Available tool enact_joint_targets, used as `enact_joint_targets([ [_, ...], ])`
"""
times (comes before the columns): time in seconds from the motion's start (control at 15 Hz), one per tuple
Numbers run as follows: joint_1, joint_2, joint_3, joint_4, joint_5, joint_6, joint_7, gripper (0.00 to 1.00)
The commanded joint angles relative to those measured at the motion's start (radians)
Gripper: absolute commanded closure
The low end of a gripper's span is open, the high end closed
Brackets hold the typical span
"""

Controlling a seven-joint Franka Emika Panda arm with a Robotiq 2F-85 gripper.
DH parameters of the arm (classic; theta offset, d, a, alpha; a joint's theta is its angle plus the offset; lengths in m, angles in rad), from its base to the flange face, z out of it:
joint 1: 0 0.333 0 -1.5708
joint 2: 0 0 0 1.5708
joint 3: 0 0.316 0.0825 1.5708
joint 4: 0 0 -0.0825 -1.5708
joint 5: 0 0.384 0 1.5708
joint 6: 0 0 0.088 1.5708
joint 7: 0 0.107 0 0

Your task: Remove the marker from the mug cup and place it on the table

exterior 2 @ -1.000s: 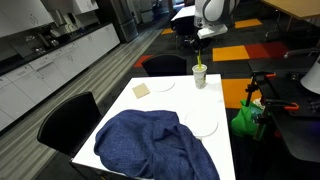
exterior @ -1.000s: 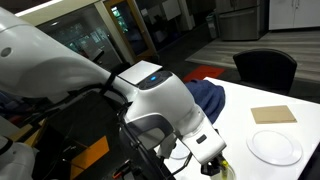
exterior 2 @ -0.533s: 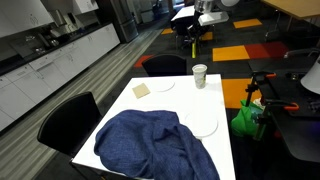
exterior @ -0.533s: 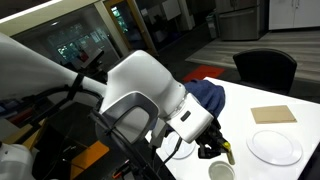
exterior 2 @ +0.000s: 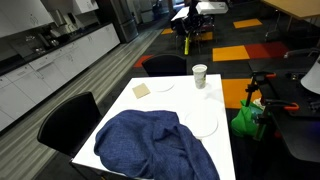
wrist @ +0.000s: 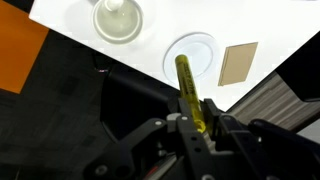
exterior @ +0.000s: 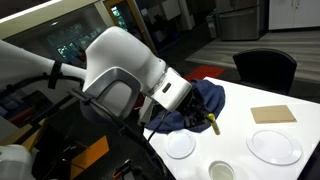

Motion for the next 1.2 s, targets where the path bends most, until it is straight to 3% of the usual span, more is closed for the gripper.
enact_joint_targets([
  [0.0, -0.140, -0.019, 0.229, 0.005, 0.219, -0.085, -0.141, 0.95],
  [0.2, -0.214, 0.005, 0.348, 0.041, 0.323, -0.176, -0.179, 0.95],
  [0.4, -0.255, 0.041, 0.399, 0.081, 0.381, -0.248, -0.193, 0.95],
  [0.73, -0.281, 0.132, 0.413, 0.155, 0.460, -0.385, -0.247, 0.95],
  [0.87, -0.287, 0.108, 0.418, 0.119, 0.435, -0.346, -0.224, 0.95],
  [0.93, -0.287, 0.121, 0.417, 0.123, 0.437, -0.346, -0.227, 0.81],
  [1.13, -0.290, 0.124, 0.421, 0.123, 0.436, -0.346, -0.226, 0.81],
])
